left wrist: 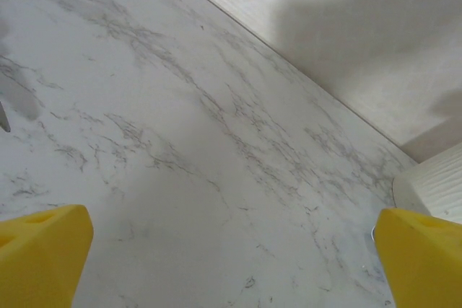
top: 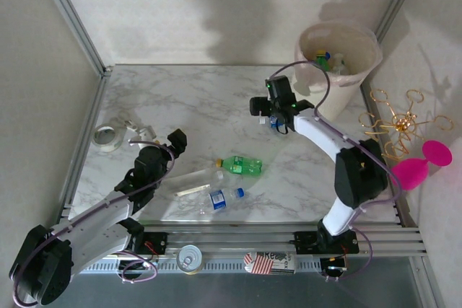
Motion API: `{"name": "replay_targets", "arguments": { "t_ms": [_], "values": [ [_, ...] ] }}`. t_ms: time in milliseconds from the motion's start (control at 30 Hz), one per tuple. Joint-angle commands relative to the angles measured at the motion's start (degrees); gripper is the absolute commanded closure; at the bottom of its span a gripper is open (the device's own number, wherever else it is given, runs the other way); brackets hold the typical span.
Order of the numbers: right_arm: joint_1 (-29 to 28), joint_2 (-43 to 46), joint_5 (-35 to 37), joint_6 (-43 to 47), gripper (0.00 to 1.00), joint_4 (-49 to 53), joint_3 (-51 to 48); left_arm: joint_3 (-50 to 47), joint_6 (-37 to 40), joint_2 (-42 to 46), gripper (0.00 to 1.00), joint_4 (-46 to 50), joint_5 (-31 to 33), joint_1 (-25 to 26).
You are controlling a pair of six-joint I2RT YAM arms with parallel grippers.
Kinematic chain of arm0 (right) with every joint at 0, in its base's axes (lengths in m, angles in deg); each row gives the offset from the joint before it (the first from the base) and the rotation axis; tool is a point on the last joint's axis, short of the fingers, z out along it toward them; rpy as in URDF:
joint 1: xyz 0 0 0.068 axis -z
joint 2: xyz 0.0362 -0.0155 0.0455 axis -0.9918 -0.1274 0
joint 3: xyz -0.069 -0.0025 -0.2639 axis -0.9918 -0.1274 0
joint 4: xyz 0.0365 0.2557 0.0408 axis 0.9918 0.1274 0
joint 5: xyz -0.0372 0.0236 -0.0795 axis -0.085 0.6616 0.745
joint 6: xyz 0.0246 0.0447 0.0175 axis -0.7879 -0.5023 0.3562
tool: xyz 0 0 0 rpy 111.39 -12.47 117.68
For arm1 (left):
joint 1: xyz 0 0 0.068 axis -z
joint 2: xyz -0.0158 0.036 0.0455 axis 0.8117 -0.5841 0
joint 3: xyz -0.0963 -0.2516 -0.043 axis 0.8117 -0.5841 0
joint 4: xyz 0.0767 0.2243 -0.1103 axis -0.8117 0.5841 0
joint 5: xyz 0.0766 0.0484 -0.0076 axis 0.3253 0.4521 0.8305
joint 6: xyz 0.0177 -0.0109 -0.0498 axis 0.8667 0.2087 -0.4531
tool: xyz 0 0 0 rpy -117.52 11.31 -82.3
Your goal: Put the plastic bottles in the bin
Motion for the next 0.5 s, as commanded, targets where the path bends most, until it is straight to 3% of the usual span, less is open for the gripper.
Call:
{"name": "replay_targets", "arguments": {
  "t_ms": [0, 233, 467],
  "values": [
    [0.1, -5.3, -0.2, -0.6, 0.08, -1.3, 4.0, -0.7, -0.4, 1.3, 0.00, 0.1, -0.9, -0.8],
    [0.2, -11.8, -1.6, 0.2, 0.07, -0.2, 7.2, -1.8, -0.3, 3.9, 0.00, 1.6, -0.4, -1.3],
    [0.2, -7.7, -2.6, -0.1, 0.07, 0.4, 1.8, -2.3, -0.8, 3.9, 0.00, 0.9, -0.5, -1.8]
  ]
}}
